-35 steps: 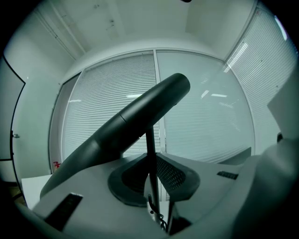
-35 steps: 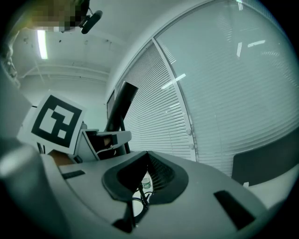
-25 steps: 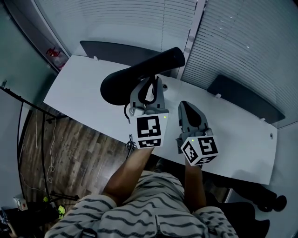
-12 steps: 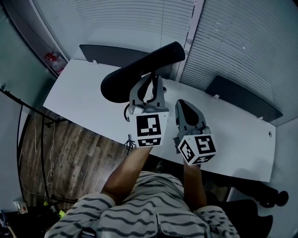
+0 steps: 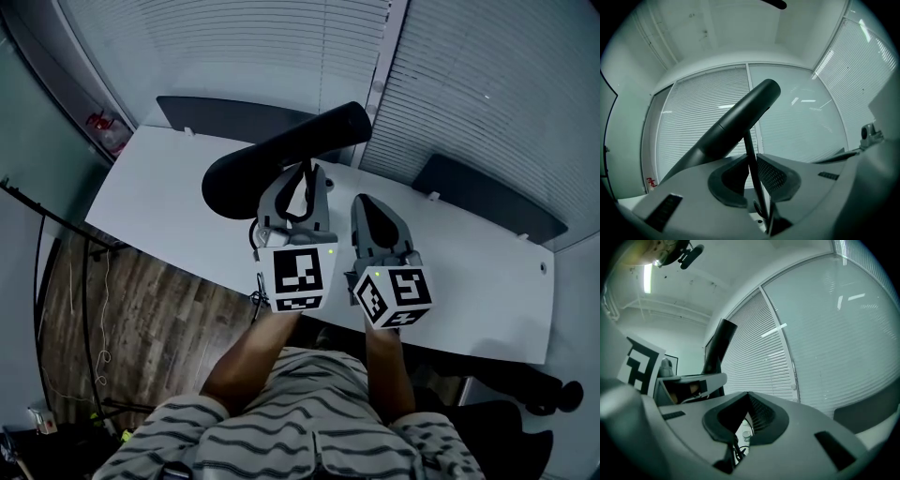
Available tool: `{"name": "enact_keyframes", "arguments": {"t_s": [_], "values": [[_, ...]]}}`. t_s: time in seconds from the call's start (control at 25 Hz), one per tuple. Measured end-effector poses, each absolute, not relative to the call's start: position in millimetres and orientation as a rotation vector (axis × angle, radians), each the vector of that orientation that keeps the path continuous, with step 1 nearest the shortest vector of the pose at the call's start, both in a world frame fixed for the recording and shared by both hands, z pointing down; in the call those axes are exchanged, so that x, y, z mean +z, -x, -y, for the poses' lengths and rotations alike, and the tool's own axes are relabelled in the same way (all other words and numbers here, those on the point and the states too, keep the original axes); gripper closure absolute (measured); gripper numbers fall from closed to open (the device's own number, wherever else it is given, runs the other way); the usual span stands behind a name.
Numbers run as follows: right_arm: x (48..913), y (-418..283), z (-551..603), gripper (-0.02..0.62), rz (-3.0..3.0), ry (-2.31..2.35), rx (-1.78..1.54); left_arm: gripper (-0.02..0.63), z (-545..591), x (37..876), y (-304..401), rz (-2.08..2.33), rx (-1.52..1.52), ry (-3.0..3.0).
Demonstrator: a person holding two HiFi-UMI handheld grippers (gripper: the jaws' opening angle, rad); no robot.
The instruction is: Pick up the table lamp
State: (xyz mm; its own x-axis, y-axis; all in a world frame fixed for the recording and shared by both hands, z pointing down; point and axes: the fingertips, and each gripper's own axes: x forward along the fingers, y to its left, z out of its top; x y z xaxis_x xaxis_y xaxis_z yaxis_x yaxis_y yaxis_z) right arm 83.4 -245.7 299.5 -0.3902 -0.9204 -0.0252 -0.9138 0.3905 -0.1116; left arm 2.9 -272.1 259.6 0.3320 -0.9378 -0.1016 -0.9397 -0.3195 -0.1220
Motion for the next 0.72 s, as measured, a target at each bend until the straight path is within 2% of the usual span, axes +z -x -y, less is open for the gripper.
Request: {"name": "enact_keyframes", "arguments": {"t_s": [0.72], "values": [[299, -61, 260, 0.584, -2.587, 1.655, -0.089, 0.549, 259, 275, 8, -1.684, 0.0, 2.459]]}}
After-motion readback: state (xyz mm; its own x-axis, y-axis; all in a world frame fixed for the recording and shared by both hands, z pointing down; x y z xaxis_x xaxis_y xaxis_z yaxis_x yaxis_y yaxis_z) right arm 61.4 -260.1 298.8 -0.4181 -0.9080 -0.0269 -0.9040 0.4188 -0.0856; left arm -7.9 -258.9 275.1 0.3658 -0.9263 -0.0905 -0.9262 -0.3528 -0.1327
